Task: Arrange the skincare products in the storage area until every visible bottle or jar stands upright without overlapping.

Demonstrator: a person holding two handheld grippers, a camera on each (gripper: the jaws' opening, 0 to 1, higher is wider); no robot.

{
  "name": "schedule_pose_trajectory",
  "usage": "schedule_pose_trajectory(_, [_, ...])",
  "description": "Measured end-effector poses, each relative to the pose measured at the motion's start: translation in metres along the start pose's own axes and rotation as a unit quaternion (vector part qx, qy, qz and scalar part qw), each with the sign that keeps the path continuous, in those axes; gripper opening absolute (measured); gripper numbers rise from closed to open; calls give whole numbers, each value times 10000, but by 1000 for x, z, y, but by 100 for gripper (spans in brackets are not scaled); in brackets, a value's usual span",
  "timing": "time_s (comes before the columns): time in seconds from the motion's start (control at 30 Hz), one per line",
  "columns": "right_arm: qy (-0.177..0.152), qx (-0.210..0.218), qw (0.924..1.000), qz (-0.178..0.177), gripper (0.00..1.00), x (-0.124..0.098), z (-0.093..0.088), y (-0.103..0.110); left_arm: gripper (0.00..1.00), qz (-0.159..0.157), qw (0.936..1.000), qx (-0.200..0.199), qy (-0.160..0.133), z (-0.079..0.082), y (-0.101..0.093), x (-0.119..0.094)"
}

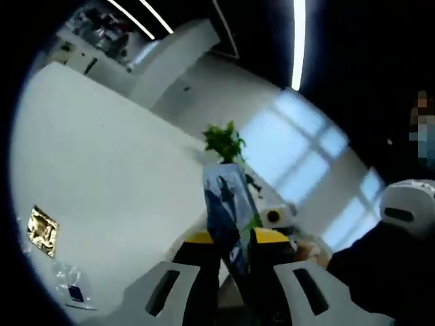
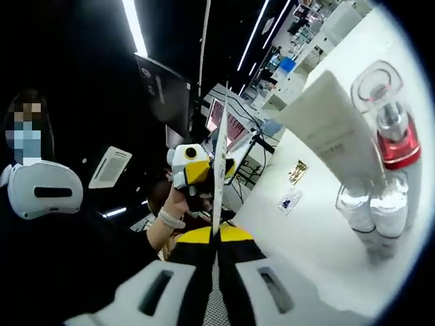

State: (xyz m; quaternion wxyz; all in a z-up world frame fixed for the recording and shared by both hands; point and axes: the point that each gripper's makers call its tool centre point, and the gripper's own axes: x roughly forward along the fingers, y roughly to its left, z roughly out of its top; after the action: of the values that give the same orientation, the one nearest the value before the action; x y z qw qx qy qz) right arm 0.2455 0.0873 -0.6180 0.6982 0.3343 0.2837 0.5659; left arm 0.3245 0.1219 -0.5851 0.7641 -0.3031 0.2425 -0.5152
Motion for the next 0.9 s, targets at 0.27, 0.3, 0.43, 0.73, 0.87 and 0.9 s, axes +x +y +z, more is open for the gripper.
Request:
schedule_pose_trajectory(0.27, [138,-15,9996,-241,1,0,-6,-10,3,429,9983,-291,-261,18,27,1])
schedule_pose_trajectory(0.3, [143,14,9995,-264,1,0,-6,-11,3,450,9984,-231,-239,17,30,2])
schedule_pose_trajectory(0.43, [189,5,9990,-400,1,1,-8,-16,0,657,9977,-94,-116,14,41,5])
schedule_pose_trajectory(0.73, [342,-34,9972,-662,2,6,-13,-26,0,1365,9880,450,570,-5,75,11])
schedule_pose_trajectory(0.87, [509,-157,9930,-1053,2,7,-17,-40,0,1742,9775,735,934,-13,99,9])
schedule_pose_trajectory(0.9, [586,-203,9913,-1163,2,8,-20,-44,0,1804,9750,810,1017,-17,100,11])
